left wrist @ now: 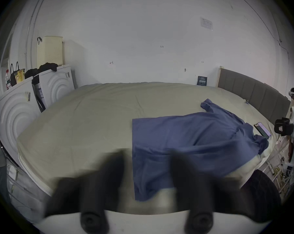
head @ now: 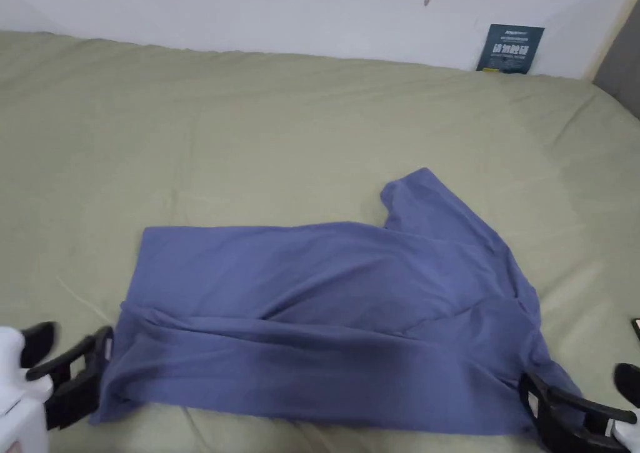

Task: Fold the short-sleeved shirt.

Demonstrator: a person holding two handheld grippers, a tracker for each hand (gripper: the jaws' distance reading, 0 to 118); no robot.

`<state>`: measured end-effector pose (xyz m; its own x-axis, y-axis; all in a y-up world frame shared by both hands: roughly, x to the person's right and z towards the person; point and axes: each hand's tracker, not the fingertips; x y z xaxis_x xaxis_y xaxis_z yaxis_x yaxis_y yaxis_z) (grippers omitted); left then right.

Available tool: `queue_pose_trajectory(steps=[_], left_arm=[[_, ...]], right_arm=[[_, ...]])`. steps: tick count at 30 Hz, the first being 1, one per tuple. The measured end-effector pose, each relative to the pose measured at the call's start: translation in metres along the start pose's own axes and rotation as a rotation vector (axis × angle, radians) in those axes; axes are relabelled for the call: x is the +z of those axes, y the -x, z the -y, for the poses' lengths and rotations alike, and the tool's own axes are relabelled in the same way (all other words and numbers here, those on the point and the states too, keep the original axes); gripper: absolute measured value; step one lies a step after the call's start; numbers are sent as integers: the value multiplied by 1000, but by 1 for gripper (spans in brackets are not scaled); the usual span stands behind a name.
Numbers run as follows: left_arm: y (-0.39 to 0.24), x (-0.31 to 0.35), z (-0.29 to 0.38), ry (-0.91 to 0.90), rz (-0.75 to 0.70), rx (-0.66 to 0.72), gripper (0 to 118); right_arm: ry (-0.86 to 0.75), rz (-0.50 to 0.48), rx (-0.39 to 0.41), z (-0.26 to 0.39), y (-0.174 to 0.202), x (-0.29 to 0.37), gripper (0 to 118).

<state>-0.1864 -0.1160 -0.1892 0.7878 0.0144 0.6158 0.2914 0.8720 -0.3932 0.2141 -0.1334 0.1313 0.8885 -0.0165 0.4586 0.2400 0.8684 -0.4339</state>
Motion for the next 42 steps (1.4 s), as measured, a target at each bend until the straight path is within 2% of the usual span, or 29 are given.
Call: queue_pose_trajectory(steps=[1, 2, 3, 5, 12, 13, 14, 15, 16, 18, 19, 20, 21, 22, 23, 25, 26, 27, 29, 30, 31, 32, 35, 36, 37, 38, 39, 41, 42], left_arm=[[-2, -19, -6, 40, -16, -2, 0], [-1, -39, -8, 33, -55, -2, 0], [1, -57, -11, 59, 17, 1, 0], [5, -107, -21, 120, -1, -2, 0], [34, -258, -60, 230, -26, -52, 0], [37, -277, -65, 247, -26, -58, 9], [36, -288, -69, 265, -53, -78, 41], [37, -304, -70, 296, -68, -75, 98], [39, -315, -68, 301, -69, -56, 112], [42, -335, -66, 351, -120, -31, 104], [39, -340, -63, 419, -132, -57, 93], [35, -339, -56, 422, -124, -114, 67], [32, -335, -50, 429, -104, -151, 28], [24, -325, -51, 378, -33, -117, 15], [17, -321, -49, 382, -78, -112, 5], [14, -315, -45, 395, -41, -85, 1], [13, -311, -46, 385, -54, -86, 1], [15, -307, -47, 372, -42, -81, 0], [17, -292, -53, 323, -31, -51, 0], [20, -292, -58, 317, -21, -44, 0], [22, -286, -62, 292, -20, -29, 0], [23, -280, -66, 282, -4, -18, 0], [24, -271, -76, 270, -1, -23, 0], [24, -269, -78, 266, -1, -26, 0], [26, -270, -79, 272, 1, -26, 0], [24, -269, -80, 272, 0, -29, 0], [24, -270, -81, 272, 1, -33, 0], [25, -271, -83, 277, 4, -37, 0], [22, -269, -84, 278, 8, -38, 0]], right_arm=[[-5, -18, 1, -4, 8, -3, 12], [4, 8, 19, -6, 18, -12, 0], [10, 49, 43, -7, 23, -16, 0], [54, -79, 16, -11, 32, -31, 0], [101, -92, 10, -12, 46, -59, 0], [108, -89, 14, -12, 45, -61, 0], [118, -86, 18, -12, 44, -64, 1], [130, -84, 24, -12, 41, -67, 0], [139, -76, 31, -11, 40, -69, 0], [154, -56, 41, -14, 33, -76, 1], [167, -38, 44, -17, 27, -82, 1], [177, -22, 42, -20, 22, -89, 1], [184, -7, 35, -25, 15, -98, 0], [197, 19, 35, -32, 4, -112, 1], [208, 58, 43, -39, -6, -129, 1], [248, 113, 41, -54, -31, -172, 4], [274, 129, 22, -63, -46, -197, 11], [290, 129, -2, -71, -60, -220, 41], [340, 158, -29, -88, -87, -270, 113], [394, 167, -43, -94, -96, -292, 118], [375, 244, -37, -100, -102, -305, 118], [387, 212, -41, -108, -107, -322, 118], [505, 276, -60, -114, -113, -363, 118], [538, 260, -80, -104, -119, -371, 101], [567, 253, -108, -101, -121, -377, 68], [595, 251, -121, -99, -120, -378, 54], [569, 192, -149, -99, -119, -374, 51], [531, 157, -162, -105, -116, -358, 39], [531, 117, -151, -108, -115, -353, 2]])
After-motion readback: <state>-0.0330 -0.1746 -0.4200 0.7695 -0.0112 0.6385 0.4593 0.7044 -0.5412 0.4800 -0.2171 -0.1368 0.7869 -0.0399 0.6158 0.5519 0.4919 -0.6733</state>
